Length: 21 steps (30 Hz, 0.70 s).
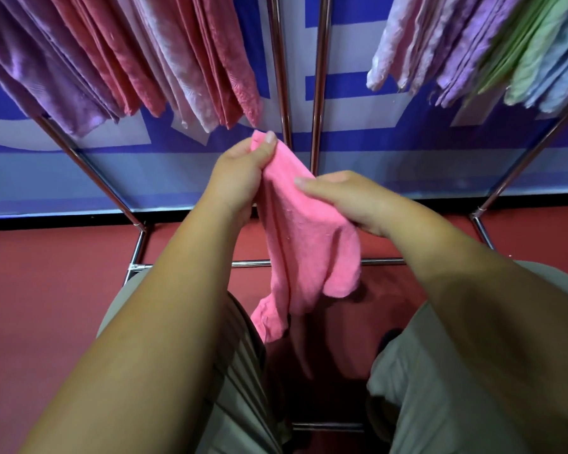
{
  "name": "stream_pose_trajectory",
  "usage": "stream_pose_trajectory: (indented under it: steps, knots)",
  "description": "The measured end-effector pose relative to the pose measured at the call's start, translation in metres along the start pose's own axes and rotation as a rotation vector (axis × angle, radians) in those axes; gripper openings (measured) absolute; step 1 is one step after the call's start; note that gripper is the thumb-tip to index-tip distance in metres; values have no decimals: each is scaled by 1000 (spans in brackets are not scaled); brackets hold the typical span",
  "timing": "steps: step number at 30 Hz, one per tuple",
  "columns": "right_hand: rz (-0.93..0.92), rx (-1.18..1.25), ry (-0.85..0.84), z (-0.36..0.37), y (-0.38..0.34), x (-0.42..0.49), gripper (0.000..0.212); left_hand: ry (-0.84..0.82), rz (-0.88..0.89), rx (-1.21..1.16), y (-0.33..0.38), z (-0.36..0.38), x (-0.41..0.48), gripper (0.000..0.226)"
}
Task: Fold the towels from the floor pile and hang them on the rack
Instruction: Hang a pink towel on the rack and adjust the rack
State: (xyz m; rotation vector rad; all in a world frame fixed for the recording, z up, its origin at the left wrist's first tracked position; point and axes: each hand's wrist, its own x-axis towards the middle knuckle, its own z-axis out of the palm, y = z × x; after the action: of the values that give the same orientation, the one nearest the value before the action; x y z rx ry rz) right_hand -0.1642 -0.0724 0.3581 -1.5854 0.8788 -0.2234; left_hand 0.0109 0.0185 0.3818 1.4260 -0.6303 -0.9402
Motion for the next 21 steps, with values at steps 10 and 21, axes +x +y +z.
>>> stream_pose_trajectory:
  steps: [10,21]
  knots:
    - [159,-418,239,-36,21,9,62,435,-21,-297,4,-52,25,19]
    - [161,297,392,-34,31,24,12,550,-200,-368,-4,-61,34,22]
